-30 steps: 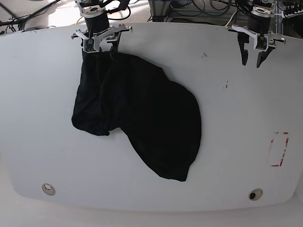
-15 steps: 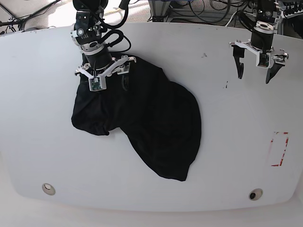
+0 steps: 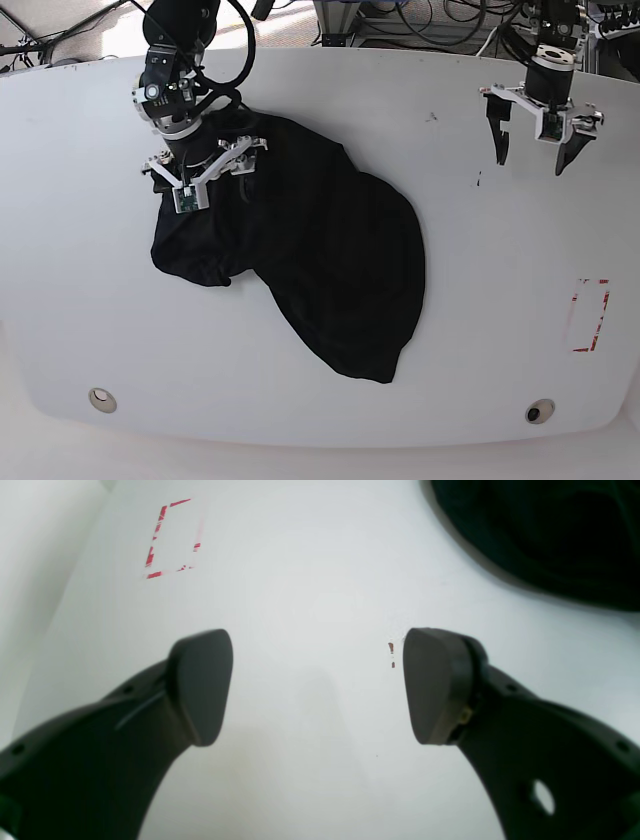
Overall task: Fold the T-shirt properly
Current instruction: 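Lower the right gripper onto the black shirt's bunched end and grasp it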
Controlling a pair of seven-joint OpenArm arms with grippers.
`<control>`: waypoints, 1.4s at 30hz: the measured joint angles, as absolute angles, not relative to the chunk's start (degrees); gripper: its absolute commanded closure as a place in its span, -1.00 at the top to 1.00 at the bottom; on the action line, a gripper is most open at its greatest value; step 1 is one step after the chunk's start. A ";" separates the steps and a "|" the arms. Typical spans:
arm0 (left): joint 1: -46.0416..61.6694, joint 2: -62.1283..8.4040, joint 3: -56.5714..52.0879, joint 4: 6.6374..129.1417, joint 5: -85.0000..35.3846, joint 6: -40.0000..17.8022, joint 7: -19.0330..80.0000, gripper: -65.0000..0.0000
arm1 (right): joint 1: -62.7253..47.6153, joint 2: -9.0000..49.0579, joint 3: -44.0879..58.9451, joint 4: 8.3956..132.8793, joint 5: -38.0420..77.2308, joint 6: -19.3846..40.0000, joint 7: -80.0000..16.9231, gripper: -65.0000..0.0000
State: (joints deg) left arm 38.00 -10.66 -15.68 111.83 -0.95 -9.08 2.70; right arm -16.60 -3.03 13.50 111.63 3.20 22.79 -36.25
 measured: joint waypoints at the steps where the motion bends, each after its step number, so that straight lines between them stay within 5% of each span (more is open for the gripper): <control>1: 37.36 -10.66 -15.68 111.83 -0.93 -9.10 2.70 0.53 | -16.60 -3.03 13.50 111.22 3.22 22.76 -36.12 0.35; 27: 36.51 -10.68 -15.68 111.85 -0.91 -9.02 3.01 0.53 | -12.64 -4.03 16.05 103.18 3.20 25.65 -36.07 0.31; 31: 36.49 -10.68 -15.68 111.85 -0.91 -9.02 2.98 0.53 | -12.69 -4.97 16.08 103.04 3.22 25.74 -36.07 -0.07; 36: 36.45 -10.68 -15.68 111.85 -0.91 -9.02 3.01 0.53 | -13.37 -5.06 16.03 103.04 3.22 25.78 -36.12 -0.92; 42: 34.39 -10.68 -14.37 111.85 -0.93 -9.08 3.03 0.55 | -13.26 -5.08 16.03 103.13 3.25 25.78 -38.00 -1.00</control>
State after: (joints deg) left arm 34.39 -10.68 -14.37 111.85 -0.93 -9.08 3.03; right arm -13.26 -5.08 16.03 103.13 3.25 25.78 -38.00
